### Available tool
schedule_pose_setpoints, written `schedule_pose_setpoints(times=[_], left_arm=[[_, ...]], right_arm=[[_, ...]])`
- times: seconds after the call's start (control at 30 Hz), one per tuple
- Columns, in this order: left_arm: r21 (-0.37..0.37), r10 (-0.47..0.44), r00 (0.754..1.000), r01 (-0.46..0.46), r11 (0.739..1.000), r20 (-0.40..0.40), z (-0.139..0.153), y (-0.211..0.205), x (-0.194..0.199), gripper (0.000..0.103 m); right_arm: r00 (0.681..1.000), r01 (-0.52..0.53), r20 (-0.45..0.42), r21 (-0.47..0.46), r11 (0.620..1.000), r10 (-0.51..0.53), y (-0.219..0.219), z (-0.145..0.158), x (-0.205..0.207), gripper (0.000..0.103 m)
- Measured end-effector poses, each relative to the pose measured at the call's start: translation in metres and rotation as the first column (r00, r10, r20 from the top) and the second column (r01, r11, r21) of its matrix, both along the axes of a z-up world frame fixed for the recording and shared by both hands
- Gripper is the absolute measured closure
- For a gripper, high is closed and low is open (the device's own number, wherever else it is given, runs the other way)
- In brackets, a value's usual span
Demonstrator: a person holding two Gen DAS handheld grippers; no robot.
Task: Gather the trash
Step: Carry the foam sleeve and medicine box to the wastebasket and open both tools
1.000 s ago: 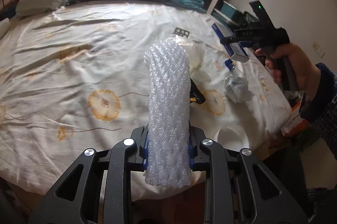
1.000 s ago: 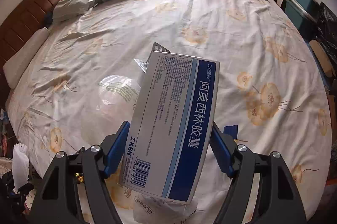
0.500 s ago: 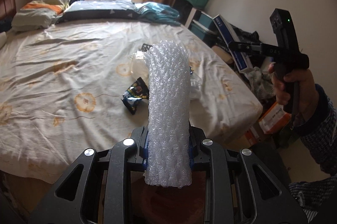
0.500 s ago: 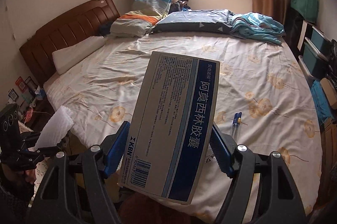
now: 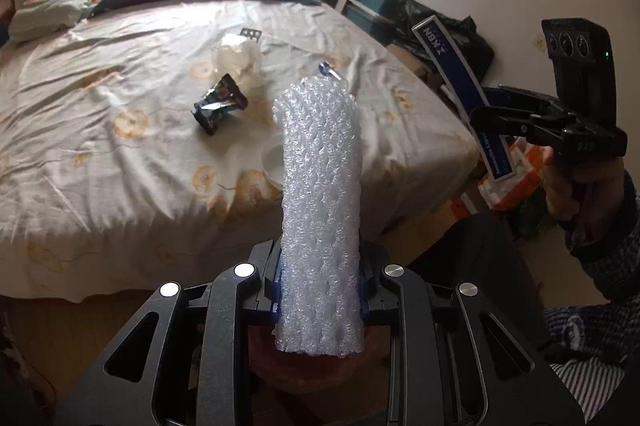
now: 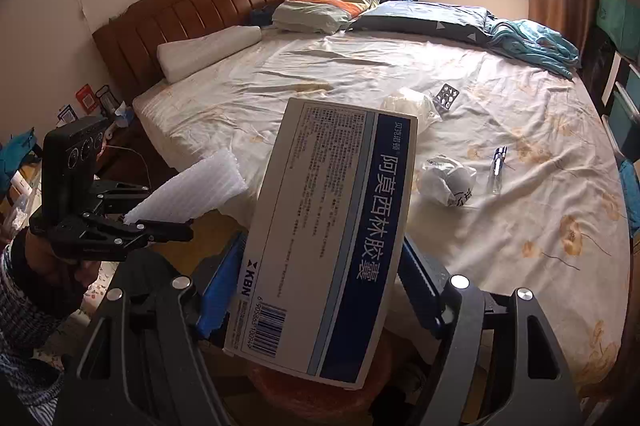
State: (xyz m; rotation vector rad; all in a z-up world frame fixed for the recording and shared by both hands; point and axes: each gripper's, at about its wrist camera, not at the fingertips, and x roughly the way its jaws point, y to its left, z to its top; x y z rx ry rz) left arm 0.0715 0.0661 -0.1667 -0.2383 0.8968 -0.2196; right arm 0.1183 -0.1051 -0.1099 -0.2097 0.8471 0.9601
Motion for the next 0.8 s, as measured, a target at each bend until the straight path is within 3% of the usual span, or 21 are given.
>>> schedule_pose_setpoints(times=[0.13,0.37,0.57,0.8], left_arm=[[-0.053,-0.011,0.995,0.006,0.999,-0.101,-0.032,-0.003,-0.008,0.077],[-0.102,-0.032,0.964,0.005,0.995,-0.262,-0.087,-0.009,-0.010,0.077],[-0.053,-0.067,0.929,0.051,0.997,-0.363,-0.127,-0.024,-0.009,0.077],[-0.052,-0.105,0.873,0.091,0.994,-0.477,-0.178,-0.039,-0.003,0.077]], right_arm=[[0.998,-0.036,-0.044,-0.056,0.998,0.034,-0.001,-0.032,-0.016,0.030],[0.986,-0.096,-0.151,-0.147,0.984,0.074,0.003,-0.089,-0.035,0.030],[0.974,-0.134,-0.209,-0.253,0.958,0.081,0.009,-0.136,-0.038,0.031],[0.954,-0.195,-0.287,-0.374,0.907,0.087,0.014,-0.195,-0.035,0.031]])
